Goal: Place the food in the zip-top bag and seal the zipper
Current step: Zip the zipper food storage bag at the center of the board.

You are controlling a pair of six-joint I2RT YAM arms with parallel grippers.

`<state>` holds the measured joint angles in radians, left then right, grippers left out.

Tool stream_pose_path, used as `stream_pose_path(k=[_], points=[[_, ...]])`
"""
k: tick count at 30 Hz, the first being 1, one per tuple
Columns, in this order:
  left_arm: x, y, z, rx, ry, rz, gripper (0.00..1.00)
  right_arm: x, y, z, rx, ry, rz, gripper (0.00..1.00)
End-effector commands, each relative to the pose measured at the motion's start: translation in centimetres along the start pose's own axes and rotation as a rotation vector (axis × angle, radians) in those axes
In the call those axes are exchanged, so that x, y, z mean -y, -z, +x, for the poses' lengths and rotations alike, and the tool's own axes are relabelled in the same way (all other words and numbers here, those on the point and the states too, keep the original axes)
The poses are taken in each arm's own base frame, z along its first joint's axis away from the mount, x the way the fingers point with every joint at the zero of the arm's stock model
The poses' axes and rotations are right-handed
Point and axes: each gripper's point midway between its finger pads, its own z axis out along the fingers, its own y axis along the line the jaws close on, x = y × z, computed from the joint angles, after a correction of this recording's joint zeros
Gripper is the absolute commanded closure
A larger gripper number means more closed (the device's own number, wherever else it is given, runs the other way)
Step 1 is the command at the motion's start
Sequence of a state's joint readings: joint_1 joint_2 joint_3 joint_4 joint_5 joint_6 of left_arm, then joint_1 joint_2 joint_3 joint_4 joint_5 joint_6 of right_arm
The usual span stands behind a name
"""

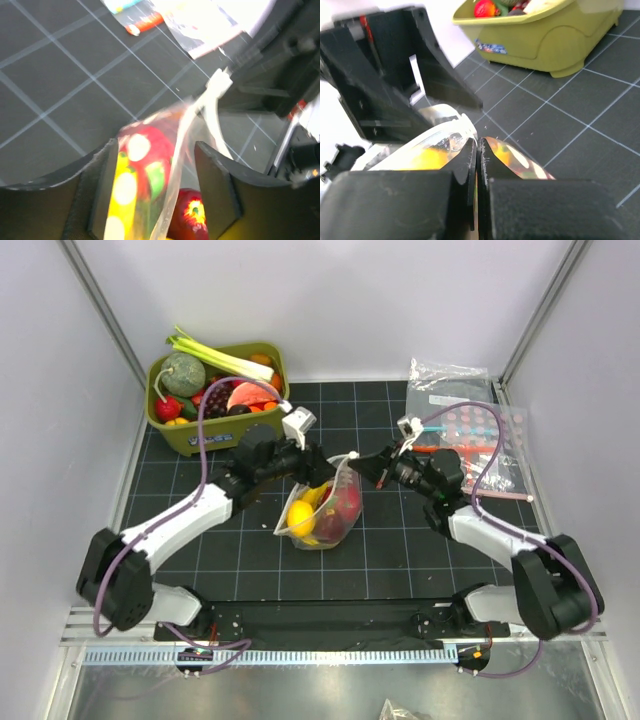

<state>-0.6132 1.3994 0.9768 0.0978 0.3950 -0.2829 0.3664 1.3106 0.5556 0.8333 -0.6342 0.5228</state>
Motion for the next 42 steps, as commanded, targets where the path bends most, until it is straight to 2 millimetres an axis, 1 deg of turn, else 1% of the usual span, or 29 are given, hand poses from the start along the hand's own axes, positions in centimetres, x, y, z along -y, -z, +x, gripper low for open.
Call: stream_pose_path(k=[1,2,3,4,5,6,8,9,10,11,12,13,14,15,16,18,21,22,23,25,28,30,32,34,37,38,39,42], points=[[-0.2,3.6,-3.3,0.133,-0.022,-0.119,0.33,-3.4,-0.2,-2.7,0.025,0.163,0.009,0.99],[0.4,5.0,-4.6,0.183,-0.029,-0.121,0.32,-4.1,-0.2,-2.8,0.026,0.183,0.009,0.99],[0.9,5.8,-5.1,0.208,-0.030,-0.114,0.31,-5.6,-0.4,-2.6,0.014,0.198,-0.019,0.99],[1.5,6.5,-5.4,0.225,-0.023,-0.101,0.30,-5.7,-0.3,-2.0,-0.008,0.217,-0.002,0.99],[2.3,7.2,-5.8,0.240,-0.029,-0.079,0.30,-6.7,0.1,-2.6,0.004,0.237,-0.012,0.99],[3.5,8.8,-7.0,0.289,-0.045,-0.062,0.30,-7.8,0.1,-2.3,-0.003,0.245,-0.034,0.99],[4.9,9.9,-7.3,0.323,-0.062,-0.029,0.29,-8.5,0.5,-2.8,0.009,0.254,-0.036,0.99],[6.0,11.4,-8.2,0.372,-0.089,-0.006,0.28,-8.8,0.6,-2.8,0.009,0.250,-0.044,0.99],[6.3,11.4,-7.4,0.371,-0.104,0.011,0.26,-9.0,0.7,-2.7,0.005,0.239,-0.050,0.99],[6.9,11.9,-8.0,0.414,-0.152,0.032,0.25,-9.3,0.7,-2.7,0.000,0.234,-0.063,0.99],[7.4,12.4,-8.1,0.436,-0.176,0.048,0.25,-9.6,0.6,-2.9,-0.002,0.232,-0.074,0.99],[7.6,12.2,-7.6,0.433,-0.187,0.063,0.26,-9.6,0.6,-2.7,-0.014,0.222,-0.078,0.99],[7.9,12.1,-7.5,0.433,-0.199,0.082,0.27,-9.7,0.6,-2.6,-0.023,0.208,-0.081,0.99],[8.4,12.2,-7.6,0.440,-0.221,0.110,0.28,-9.8,0.3,-2.8,-0.025,0.201,-0.082,0.99],[9.3,11.9,-7.1,0.422,-0.234,0.161,0.30,-9.5,0.3,-2.3,-0.051,0.183,-0.069,0.99],[10.2,11.7,-6.9,0.411,-0.252,0.205,0.35,-9.9,0.3,-2.3,-0.068,0.161,-0.077,0.99],[10.5,10.9,-6.2,0.373,-0.261,0.218,0.36,-10.9,0.6,-1.9,-0.076,0.158,-0.104,0.99],[10.5,10.9,-6.3,0.371,-0.269,0.216,0.36,-11.4,0.8,-2.1,-0.069,0.164,-0.119,0.99],[10.4,10.5,-6.0,0.358,-0.270,0.219,0.36,-12.0,0.9,-2.0,-0.067,0.169,-0.139,0.99],[10.6,10.2,-5.7,0.347,-0.280,0.227,0.36,-12.7,1.0,-1.8,-0.065,0.176,-0.166,0.99],[10.9,9.7,-5.3,0.323,-0.282,0.247,0.40,-13.7,1.0,-1.4,-0.080,0.180,-0.219,0.99],[11.2,9.4,-5.1,0.306,-0.284,0.265,0.44,-13.8,0.9,-1.1,-0.085,0.181,-0.228,0.99],[11.1,9.1,-4.7,0.286,-0.282,0.260,0.44,-13.8,0.8,-1.1,-0.083,0.182,-0.224,0.99],[11.2,9.0,-4.8,0.281,-0.284,0.263,0.45,-13.6,0.8,-1.2,-0.080,0.181,-0.214,0.99],[11.6,8.6,-4.4,0.264,-0.289,0.282,0.47,-13.6,0.8,-1.3,-0.076,0.180,-0.209,0.99],[11.5,8.5,-4.2,0.251,-0.287,0.280,0.49,-13.6,0.8,-1.3,-0.075,0.183,-0.209,0.99],[11.4,8.2,-4.0,0.238,-0.288,0.278,0.53,-13.6,0.9,-1.3,-0.076,0.183,-0.212,0.99],[11.5,7.9,-3.8,0.223,-0.289,0.285,0.59,-13.8,0.9,-1.3,-0.071,0.183,-0.221,0.99]])
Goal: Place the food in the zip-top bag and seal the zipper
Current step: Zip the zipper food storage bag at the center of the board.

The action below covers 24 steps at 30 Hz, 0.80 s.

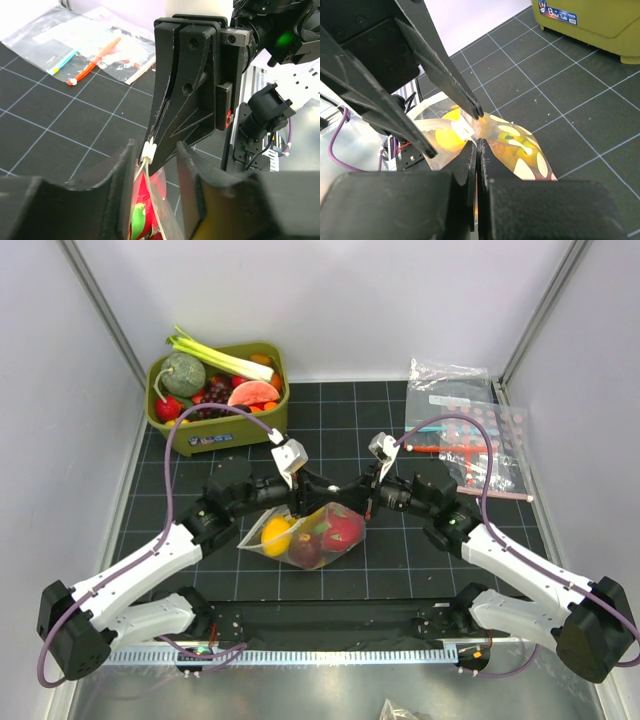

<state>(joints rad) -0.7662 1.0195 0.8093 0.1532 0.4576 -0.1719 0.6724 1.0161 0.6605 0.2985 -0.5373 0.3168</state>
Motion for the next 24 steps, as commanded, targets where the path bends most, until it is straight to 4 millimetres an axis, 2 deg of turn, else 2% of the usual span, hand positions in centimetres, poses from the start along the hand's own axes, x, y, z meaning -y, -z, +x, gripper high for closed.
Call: stream_pose_path(k=[1,5,6,8,9,12,15,16,19,20,22,23,24], points=[[0.7,-0.4,-1.6,0.020,-0.038,0.035,0.62,-2.1,0.1,-4.0,0.119,0.074,-0.068,0.99],[0.4,-0.4,-1.8,0.016,-0.042,0.016,0.80,-2.1,0.2,-4.0,0.122,0.073,-0.064,0.99],[0.3,-0.4,-1.8,0.017,-0.043,0.013,0.88,-1.8,0.2,-4.0,0.123,0.071,-0.052,0.99],[0.1,-0.4,-1.6,0.011,-0.038,0.000,0.98,-1.8,0.3,-4.0,0.130,0.071,-0.046,0.99],[0.0,-0.5,-1.7,0.010,-0.036,-0.006,1.00,-2.0,0.4,-4.3,0.144,0.078,-0.053,0.99],[-0.3,-0.5,-1.6,0.009,-0.035,-0.019,1.00,-2.3,1.0,-4.7,0.188,0.086,-0.054,0.99],[-0.4,-0.6,-1.5,-0.002,-0.029,-0.028,1.00,-1.3,1.8,-5.3,0.236,0.087,0.025,0.99],[-0.5,-0.6,-1.4,-0.005,-0.028,-0.028,1.00,-0.3,2.1,-5.8,0.262,0.083,0.091,0.99],[-0.7,-0.8,-1.1,-0.016,-0.018,-0.035,1.00,1.3,3.4,-6.6,0.328,0.075,0.212,0.99],[-0.8,-0.9,-1.2,-0.016,-0.014,-0.040,1.00,2.1,4.0,-6.4,0.343,0.069,0.255,0.99],[-1.0,-1.2,-0.8,-0.034,0.003,-0.045,1.00,1.9,5.8,-7.8,0.428,0.081,0.296,0.99],[-1.1,-1.2,-0.8,-0.038,0.011,-0.048,1.00,3.2,6.9,-7.7,0.471,0.071,0.375,0.99],[-1.1,-1.4,-0.6,-0.048,0.017,-0.044,1.00,3.2,8.5,-8.6,0.533,0.076,0.415,0.99]])
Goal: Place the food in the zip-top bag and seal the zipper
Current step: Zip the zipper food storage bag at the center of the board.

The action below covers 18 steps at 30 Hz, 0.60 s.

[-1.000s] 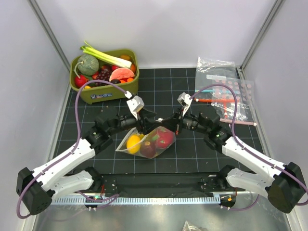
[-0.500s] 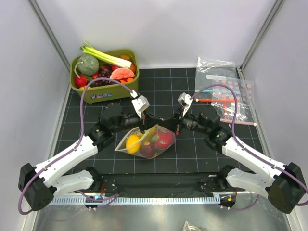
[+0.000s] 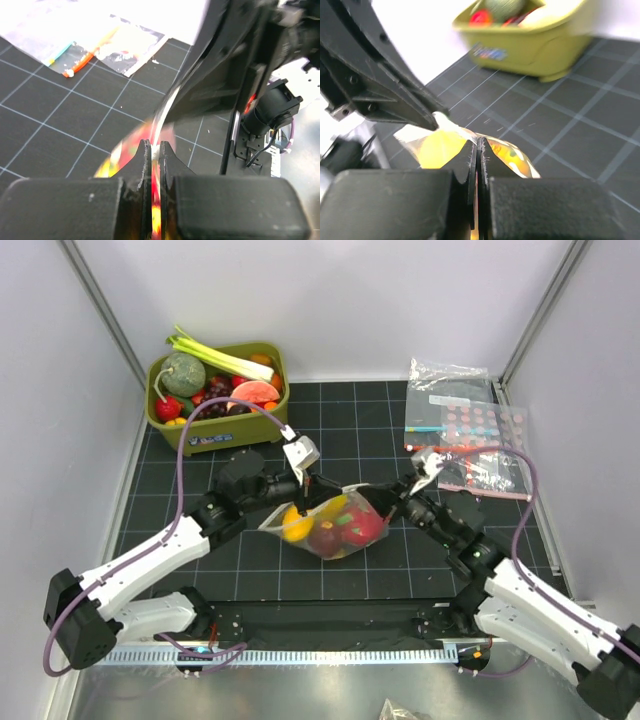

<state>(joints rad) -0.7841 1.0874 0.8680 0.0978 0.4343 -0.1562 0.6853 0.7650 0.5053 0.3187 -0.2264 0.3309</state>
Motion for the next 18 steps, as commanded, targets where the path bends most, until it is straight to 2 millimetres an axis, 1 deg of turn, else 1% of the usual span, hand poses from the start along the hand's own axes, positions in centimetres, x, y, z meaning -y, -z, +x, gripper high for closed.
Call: stream_pose_path(k=[1,2,3,4,5,6,7,8,9,10,11,12,13,14,16,18], points=[[-0.8,-0.2,-1.1,0.002,0.011,-0.036,1.00,3.0,3.3,-7.6,0.356,0.018,0.233,0.99],[-0.8,-0.3,-1.2,-0.001,0.014,-0.038,1.00,4.8,4.4,-8.0,0.396,0.002,0.339,0.99],[-0.9,-0.3,-1.2,-0.007,0.014,-0.044,1.00,5.9,5.3,-8.3,0.424,-0.011,0.410,0.99],[-1.1,-0.4,-1.0,-0.015,0.018,-0.051,1.00,6.5,6.7,-9.0,0.469,-0.025,0.460,0.99],[-1.2,-0.4,-0.8,-0.018,0.020,-0.058,1.00,7.7,7.4,-8.3,0.459,-0.035,0.535,0.99],[-1.3,-0.4,-0.8,-0.019,0.020,-0.061,1.00,9.8,9.3,-8.6,0.511,-0.071,0.677,0.99],[-1.3,-0.4,-0.8,-0.020,0.021,-0.064,1.00,10.6,10.6,-8.8,0.541,-0.094,0.741,0.99],[-1.5,-0.5,-0.8,-0.022,0.020,-0.072,1.00,12.3,12.6,-8.5,0.568,-0.117,0.877,0.99],[-1.6,-0.5,-0.8,-0.026,0.022,-0.074,1.00,12.2,12.8,-8.5,0.567,-0.121,0.877,0.99],[-1.5,-0.4,-0.8,-0.029,0.023,-0.076,1.00,13.0,14.3,-8.7,0.602,-0.131,0.959,0.99],[-1.6,-0.4,-0.8,-0.027,0.021,-0.081,1.00,13.0,15.4,-9.1,0.634,-0.142,0.984,0.99],[-1.7,-0.4,-0.7,-0.029,0.022,-0.085,1.00,13.2,16.0,-8.9,0.642,-0.146,1.007,0.99],[-1.8,-0.4,-0.7,-0.030,0.023,-0.090,1.00,13.6,17.1,-9.1,0.677,-0.158,1.054,0.99],[-2.1,-0.5,-0.6,-0.033,0.024,-0.101,1.00,13.7,17.7,-9.1,0.699,-0.169,1.068,0.99],[-2.1,-0.4,-0.5,-0.037,0.026,-0.108,1.00,14.0,18.5,-9.1,0.721,-0.179,1.109,0.99],[-2.3,-0.4,-0.5,-0.037,0.028,-0.119,1.00,14.3,18.9,-8.8,0.722,-0.184,1.142,0.99]])
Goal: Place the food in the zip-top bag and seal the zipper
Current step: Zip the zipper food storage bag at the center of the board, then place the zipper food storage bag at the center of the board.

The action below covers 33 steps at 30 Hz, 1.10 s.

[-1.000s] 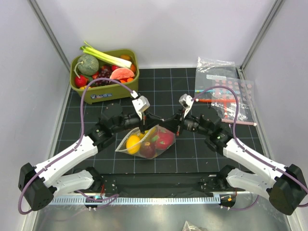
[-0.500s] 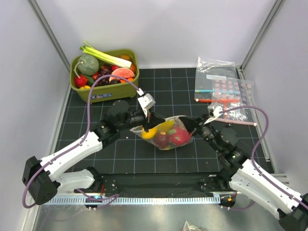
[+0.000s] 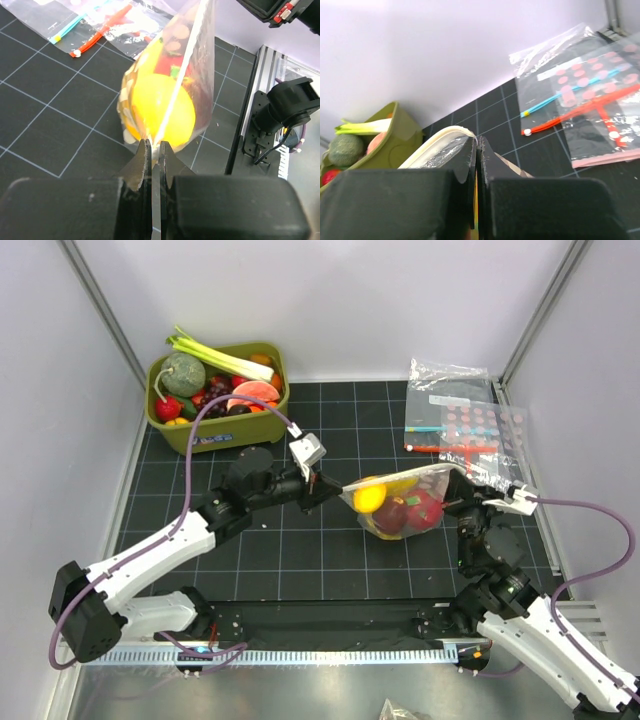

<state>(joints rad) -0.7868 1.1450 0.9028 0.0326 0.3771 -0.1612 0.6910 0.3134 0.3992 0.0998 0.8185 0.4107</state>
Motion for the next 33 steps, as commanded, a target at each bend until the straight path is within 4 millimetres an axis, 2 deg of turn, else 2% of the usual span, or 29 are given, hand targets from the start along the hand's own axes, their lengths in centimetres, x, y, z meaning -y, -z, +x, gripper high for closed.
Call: stream_pose_path(k=[1,2,5,8,9,13,14,15,16,18,19,20,21,22,23,24,25,26,27,28,29,30,31,32,33], points=[[-1.0,0.5,-2.1,0.037,-0.005,-0.064,1.00,4.0,0.1,-4.1,0.181,-0.093,0.260,0.99],[-1.1,0.6,-2.2,0.039,-0.009,-0.070,1.00,4.9,0.3,-4.2,0.195,-0.100,0.310,0.99],[-1.2,0.8,-2.7,0.051,-0.012,-0.085,1.00,5.5,0.5,-4.2,0.204,-0.105,0.345,0.99],[-1.5,0.8,-2.6,0.053,-0.006,-0.103,1.00,4.4,0.0,-3.6,0.180,-0.100,0.279,0.99],[-1.6,0.9,-2.9,0.061,-0.001,-0.112,1.00,3.2,-0.4,-3.3,0.160,-0.098,0.222,0.99],[-3.1,1.6,-2.5,0.050,0.022,-0.211,1.00,1.1,-1.6,-1.4,0.090,-0.056,0.157,0.99],[-3.7,2.2,-3.2,0.062,0.022,-0.258,1.00,0.5,-2.2,-0.6,0.064,-0.033,0.153,0.99],[-4.3,2.7,-2.9,0.044,0.035,-0.301,1.00,-0.2,-2.5,-0.5,0.059,-0.038,0.133,0.99],[-5.1,3.7,-3.5,0.068,0.049,-0.372,1.00,-1.7,-3.2,0.5,0.027,-0.018,0.083,0.99],[-7.2,5.3,-3.5,0.090,0.074,-0.517,1.00,-3.2,-4.0,1.7,-0.010,-0.007,0.032,0.99],[-8.1,6.0,-3.1,0.098,0.099,-0.578,1.00,-4.6,-4.6,1.2,-0.007,-0.020,0.008,0.99],[-9.7,7.7,-3.5,0.136,0.117,-0.697,1.00,-5.4,-5.6,3.0,-0.051,0.019,0.004,0.99],[-10.6,8.6,-3.1,0.133,0.143,-0.756,1.00,-6.5,-6.2,3.4,-0.075,0.029,-0.016,0.99],[-11.6,9.7,-3.0,0.146,0.169,-0.816,1.00,-9.3,-7.0,2.3,-0.085,0.013,-0.078,0.99],[-12.3,10.6,-2.9,0.170,0.214,-0.866,1.00,-9.7,-8.0,5.1,-0.159,0.065,-0.065,0.99],[-12.9,11.1,-2.7,0.176,0.232,-0.897,1.00,-10.7,-8.6,5.6,-0.179,0.059,-0.074,0.99],[-13.8,11.8,-2.5,0.184,0.249,-0.934,1.00,-12.6,-9.6,5.0,-0.176,0.033,-0.096,0.99],[-14.2,12.2,-2.4,0.191,0.266,-0.958,1.00,-13.8,-10.2,5.6,-0.195,0.016,-0.119,0.99],[-15.2,12.8,-2.0,0.191,0.275,-1.018,0.99,-14.2,-11.2,8.0,-0.237,0.044,-0.110,0.99],[-15.9,13.4,-1.9,0.199,0.285,-1.059,1.00,-16.2,-12.2,7.2,-0.226,0.018,-0.137,0.99],[-16.6,13.9,-1.7,0.203,0.291,-1.104,1.00,-17.2,-12.7,7.9,-0.244,0.020,-0.154,0.99],[-17.1,14.5,-1.6,0.228,0.332,-1.150,0.99,-17.3,-13.7,10.6,-0.287,0.054,-0.142,0.87],[-18.4,16.1,-1.2,0.253,0.348,-1.257,0.92,-19.1,-14.7,9.8,-0.271,0.037,-0.169,0.70],[-18.9,17.1,-0.8,0.267,0.373,-1.313,0.84,-19.9,-15.2,10.7,-0.290,0.055,-0.189,0.49],[-19.4,17.8,-0.5,0.304,0.410,-1.362,0.58,-20.3,-15.5,11.2,-0.302,0.068,-0.186,0.10]])
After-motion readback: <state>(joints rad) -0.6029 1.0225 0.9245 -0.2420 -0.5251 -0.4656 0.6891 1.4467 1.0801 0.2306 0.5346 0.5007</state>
